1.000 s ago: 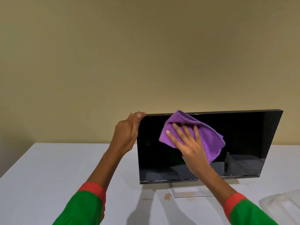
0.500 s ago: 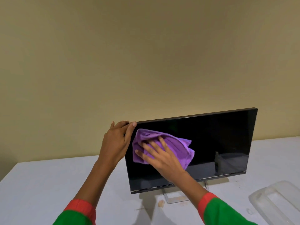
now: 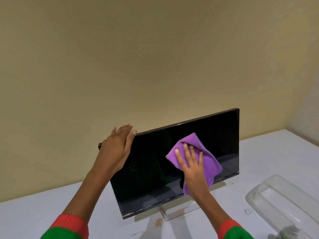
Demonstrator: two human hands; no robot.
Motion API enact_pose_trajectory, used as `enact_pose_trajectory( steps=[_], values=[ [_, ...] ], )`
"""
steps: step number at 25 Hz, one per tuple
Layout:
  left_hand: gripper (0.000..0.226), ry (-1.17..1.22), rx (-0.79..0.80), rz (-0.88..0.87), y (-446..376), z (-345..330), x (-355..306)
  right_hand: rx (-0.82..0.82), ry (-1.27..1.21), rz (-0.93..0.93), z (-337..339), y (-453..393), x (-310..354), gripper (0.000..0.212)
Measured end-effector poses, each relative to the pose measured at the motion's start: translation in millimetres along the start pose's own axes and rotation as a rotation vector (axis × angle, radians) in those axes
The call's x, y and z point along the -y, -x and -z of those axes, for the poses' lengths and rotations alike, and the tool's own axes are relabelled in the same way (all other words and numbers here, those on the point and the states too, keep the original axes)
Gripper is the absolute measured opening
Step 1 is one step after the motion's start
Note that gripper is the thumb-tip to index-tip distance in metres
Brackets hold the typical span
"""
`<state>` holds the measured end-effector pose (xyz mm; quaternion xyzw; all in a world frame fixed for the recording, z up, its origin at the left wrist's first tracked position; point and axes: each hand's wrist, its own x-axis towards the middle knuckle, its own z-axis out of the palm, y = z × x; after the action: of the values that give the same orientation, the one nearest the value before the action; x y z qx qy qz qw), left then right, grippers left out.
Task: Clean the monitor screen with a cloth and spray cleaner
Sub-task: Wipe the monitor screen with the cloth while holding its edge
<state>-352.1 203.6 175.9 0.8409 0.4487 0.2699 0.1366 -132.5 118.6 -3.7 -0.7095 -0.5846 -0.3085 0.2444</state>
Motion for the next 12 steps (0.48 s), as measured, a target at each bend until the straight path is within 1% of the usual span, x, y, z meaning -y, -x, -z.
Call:
enact_pose_trajectory(
  steps=[2,3,4,6,8,10,12],
  values=[
    [0.06,0.029,0.116,-0.05,-10.7,-9.6,-14.0,0.016,0.009,0.102,-1.4,-2.0,8.9,0.108],
    [0.059,0.021,0.148,-0.069,-13.2,-13.1,-20.2,0.014,0.005,0.139,0.7,-7.6,12.4,0.103],
    [0.058,0.007,0.15,-0.087,-15.9,-15.3,-25.8,0.003,-0.003,0.153,4.6,-16.7,12.6,0.094],
    [0.058,-0.009,0.085,-0.11,-18.7,-14.9,-30.9,-0.03,-0.033,0.122,14.5,-41.4,4.7,0.077],
    [0.058,-0.046,0.043,-0.137,-22.2,-15.0,-33.2,-0.05,-0.07,-0.003,26.1,-63.7,-12.7,0.068],
    [0.058,-0.089,0.068,-0.155,-26.6,-18.9,-38.1,-0.054,-0.124,-0.177,30.2,-73.6,-37.5,0.071],
    [0.058,-0.088,0.13,-0.136,-31.7,-27.0,-45.5,-0.04,-0.199,-0.336,26.0,-67.4,-58.5,0.077]
  ],
)
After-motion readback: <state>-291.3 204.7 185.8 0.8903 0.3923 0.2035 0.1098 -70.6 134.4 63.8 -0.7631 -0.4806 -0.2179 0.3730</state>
